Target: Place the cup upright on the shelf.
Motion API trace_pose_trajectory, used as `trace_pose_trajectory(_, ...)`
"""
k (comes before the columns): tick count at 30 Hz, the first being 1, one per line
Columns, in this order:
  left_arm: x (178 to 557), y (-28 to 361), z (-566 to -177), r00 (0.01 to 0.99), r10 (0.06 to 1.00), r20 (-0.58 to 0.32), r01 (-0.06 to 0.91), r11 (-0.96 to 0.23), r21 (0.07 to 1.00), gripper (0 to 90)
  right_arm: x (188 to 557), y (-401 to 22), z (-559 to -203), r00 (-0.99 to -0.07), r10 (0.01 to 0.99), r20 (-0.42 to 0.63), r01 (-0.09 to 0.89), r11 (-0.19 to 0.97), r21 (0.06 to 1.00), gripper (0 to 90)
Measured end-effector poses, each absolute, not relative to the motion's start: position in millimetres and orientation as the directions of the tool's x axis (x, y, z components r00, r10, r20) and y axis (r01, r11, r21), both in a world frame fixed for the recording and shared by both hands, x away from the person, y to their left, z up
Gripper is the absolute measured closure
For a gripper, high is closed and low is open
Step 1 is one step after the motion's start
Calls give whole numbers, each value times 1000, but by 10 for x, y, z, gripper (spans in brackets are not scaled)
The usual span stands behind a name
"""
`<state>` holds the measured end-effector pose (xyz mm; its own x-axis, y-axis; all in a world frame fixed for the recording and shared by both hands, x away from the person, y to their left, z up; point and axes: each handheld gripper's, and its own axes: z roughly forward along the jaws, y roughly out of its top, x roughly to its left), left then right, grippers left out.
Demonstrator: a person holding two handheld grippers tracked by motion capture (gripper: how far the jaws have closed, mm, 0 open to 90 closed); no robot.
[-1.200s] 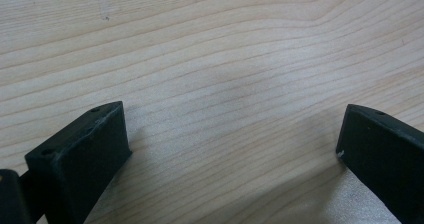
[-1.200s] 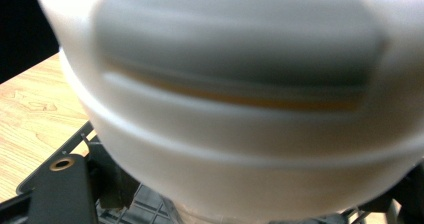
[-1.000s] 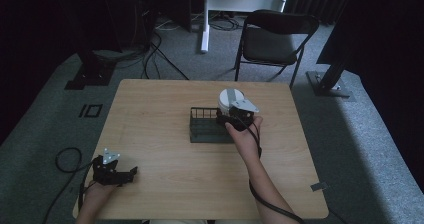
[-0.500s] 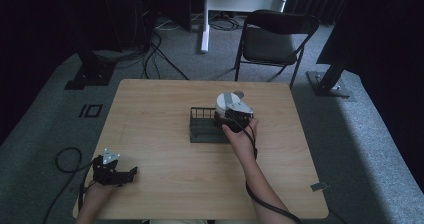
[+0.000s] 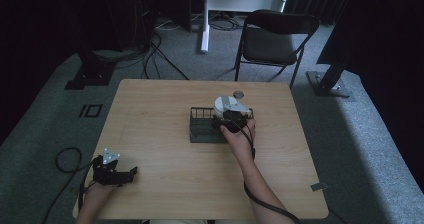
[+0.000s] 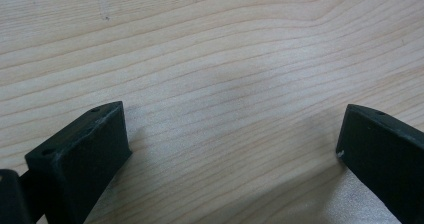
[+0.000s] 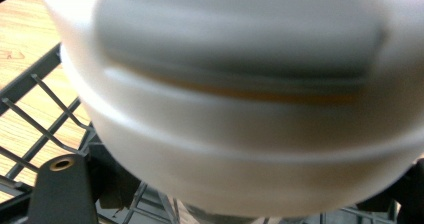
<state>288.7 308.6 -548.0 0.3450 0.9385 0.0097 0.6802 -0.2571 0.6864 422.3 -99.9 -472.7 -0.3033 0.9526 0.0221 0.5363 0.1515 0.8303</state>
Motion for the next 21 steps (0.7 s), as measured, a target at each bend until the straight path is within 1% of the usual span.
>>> trace_pose_trajectory(7, 2887, 3086, -5480, 345, 939, 10, 680, -257, 686, 5, 4244, -999, -4750, -306, 952, 24, 566, 162, 808, 185)
trace_pose_trajectory(16, 2887, 3086, -5480, 345, 939, 10, 680, -257, 686, 5, 4235, -992, -4761, -315, 949, 3, 564, 184, 805, 184)
trace_pose_trajectory(21, 2887, 3086, -5480, 345, 939, 10, 680, -257, 686, 5, 4222, -1023, -4775, -323, 946, 20, 563, 175, 808, 183)
